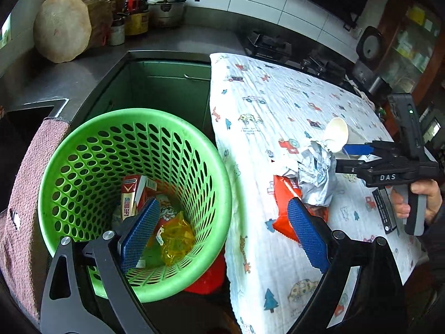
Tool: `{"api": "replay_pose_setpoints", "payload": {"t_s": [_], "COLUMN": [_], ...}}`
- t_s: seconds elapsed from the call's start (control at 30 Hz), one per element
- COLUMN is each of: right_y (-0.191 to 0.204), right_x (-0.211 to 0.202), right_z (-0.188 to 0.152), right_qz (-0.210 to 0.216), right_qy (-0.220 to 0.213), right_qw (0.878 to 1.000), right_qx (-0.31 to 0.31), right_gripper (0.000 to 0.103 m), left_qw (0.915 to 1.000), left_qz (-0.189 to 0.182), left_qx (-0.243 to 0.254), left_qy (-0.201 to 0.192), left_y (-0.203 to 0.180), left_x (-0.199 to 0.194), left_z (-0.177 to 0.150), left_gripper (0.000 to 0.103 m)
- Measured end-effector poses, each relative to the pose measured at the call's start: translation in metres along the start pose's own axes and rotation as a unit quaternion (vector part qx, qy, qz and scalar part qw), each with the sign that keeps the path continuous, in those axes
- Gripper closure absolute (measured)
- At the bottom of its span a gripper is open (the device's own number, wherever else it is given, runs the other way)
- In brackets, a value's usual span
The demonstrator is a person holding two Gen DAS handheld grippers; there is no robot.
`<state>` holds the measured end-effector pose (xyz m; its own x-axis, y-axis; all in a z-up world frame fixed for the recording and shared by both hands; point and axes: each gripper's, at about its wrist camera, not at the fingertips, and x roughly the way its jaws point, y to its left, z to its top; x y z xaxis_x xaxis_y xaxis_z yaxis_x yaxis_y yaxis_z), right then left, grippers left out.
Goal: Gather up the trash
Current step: 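Move the right tool to the clear plastic cup and foil, then grasp the crumpled foil with the left tool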
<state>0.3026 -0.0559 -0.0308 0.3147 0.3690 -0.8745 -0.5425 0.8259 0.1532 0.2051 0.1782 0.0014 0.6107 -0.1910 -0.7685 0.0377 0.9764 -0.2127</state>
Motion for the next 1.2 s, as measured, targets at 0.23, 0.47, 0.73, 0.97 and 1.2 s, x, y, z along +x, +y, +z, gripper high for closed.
{"api": "replay_pose_setpoints", "payload": {"t_s": [0.23, 0.47, 0.73, 0.97, 1.2], "right_y": [-0.006, -0.008, -0.021, -0.037, -0.041], "right_x": [0.013, 0.006, -0.024, -0.047, -0.057], "right_z": [0.003, -0.006, -0.031, -0.055, -0.067], "right_qz": [-0.003, -0.002, 0.001, -0.004, -0.001], "right_qy": [0.008, 0.001, -0.01, -0.013, -0.015], "right_qw": [1.0, 1.0, 1.0, 1.0, 1.0], "right_qx": [0.003, 0.004, 0.012, 0.018, 0.021], "right_gripper": [0.033, 0.042, 0.042, 0.042, 0.042], "left_qw": [0.9999, 0.9995, 0.9976, 0.9971, 0.9962], "left_qz": [-0.011, -0.029, -0.052, -0.048, -0.047], "left_qx": [0.004, 0.012, 0.038, 0.037, 0.036], "left_qy": [0.003, 0.004, 0.024, 0.046, 0.064], "left_y": [-0.01, -0.028, -0.07, -0.09, -0.101], "left_x": [0.005, 0.01, 0.042, 0.08, 0.099], "left_z": [0.006, 0.008, 0.018, 0.03, 0.031], "left_gripper": [0.012, 0.012, 0.011, 0.01, 0.021]}}
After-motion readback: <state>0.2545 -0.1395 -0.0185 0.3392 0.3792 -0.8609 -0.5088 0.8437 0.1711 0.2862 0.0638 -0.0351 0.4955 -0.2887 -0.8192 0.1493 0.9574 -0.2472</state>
